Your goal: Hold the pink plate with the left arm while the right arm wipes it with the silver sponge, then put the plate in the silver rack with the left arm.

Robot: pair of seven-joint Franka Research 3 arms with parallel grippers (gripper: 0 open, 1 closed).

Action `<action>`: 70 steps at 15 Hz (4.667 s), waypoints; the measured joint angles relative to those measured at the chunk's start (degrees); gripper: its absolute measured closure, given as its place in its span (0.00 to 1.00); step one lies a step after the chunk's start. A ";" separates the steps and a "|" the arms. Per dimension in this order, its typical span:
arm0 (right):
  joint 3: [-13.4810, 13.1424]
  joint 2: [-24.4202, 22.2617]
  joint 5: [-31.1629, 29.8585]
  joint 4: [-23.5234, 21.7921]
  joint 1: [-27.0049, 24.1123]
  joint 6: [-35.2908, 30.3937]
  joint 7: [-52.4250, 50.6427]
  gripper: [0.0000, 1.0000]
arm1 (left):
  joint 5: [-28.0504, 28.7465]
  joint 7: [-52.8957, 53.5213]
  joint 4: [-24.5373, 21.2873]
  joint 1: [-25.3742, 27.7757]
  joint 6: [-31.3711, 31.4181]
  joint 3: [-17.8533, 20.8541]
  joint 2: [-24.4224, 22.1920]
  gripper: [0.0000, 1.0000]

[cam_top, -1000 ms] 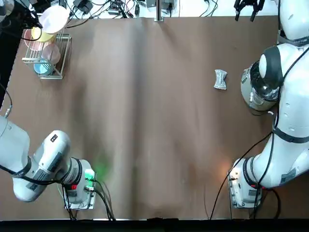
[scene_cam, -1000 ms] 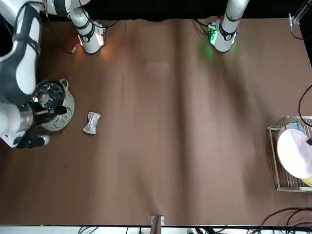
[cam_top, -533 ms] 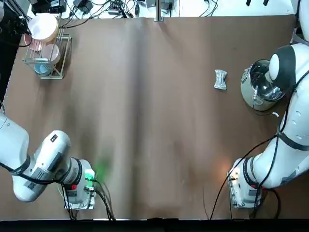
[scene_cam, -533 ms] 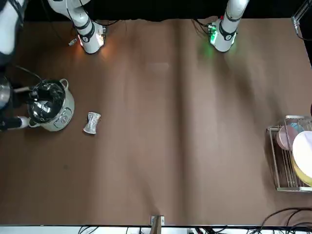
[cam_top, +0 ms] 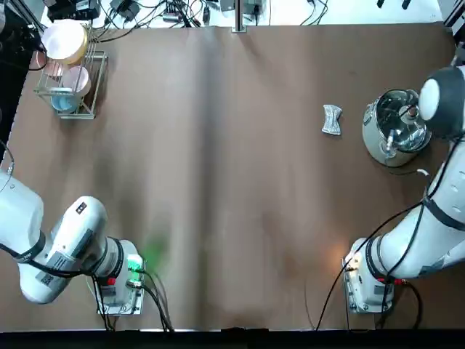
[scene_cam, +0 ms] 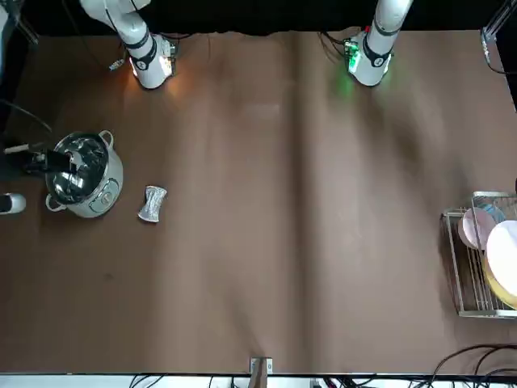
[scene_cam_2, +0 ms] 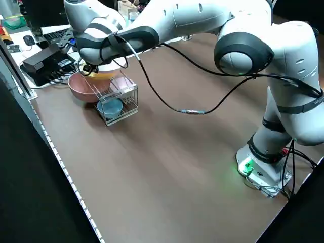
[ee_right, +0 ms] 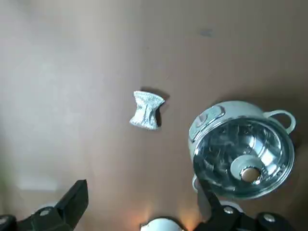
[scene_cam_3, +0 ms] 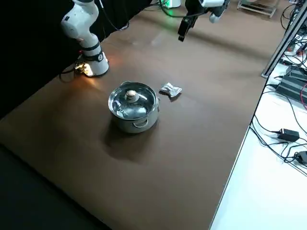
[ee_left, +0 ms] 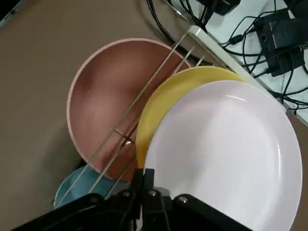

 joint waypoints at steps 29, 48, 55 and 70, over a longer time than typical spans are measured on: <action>14.92 -19.39 -8.30 -23.75 -9.29 15.21 5.51 0.00 | 0.26 0.20 1.98 -1.71 4.13 0.68 3.20 0.19; 14.80 -18.89 -8.48 -23.76 -9.55 15.53 5.51 0.00 | 5.89 -0.39 0.96 -28.90 -18.43 9.30 -17.11 0.00; 14.78 -18.79 -8.51 -23.76 -9.59 15.56 5.51 0.00 | 5.73 -0.36 -0.87 -45.93 -27.87 20.25 -27.60 0.00; 14.85 -18.78 -8.52 -23.76 -9.51 15.57 5.51 0.00 | 1.91 3.40 -6.54 -58.43 -34.00 31.85 -34.42 0.00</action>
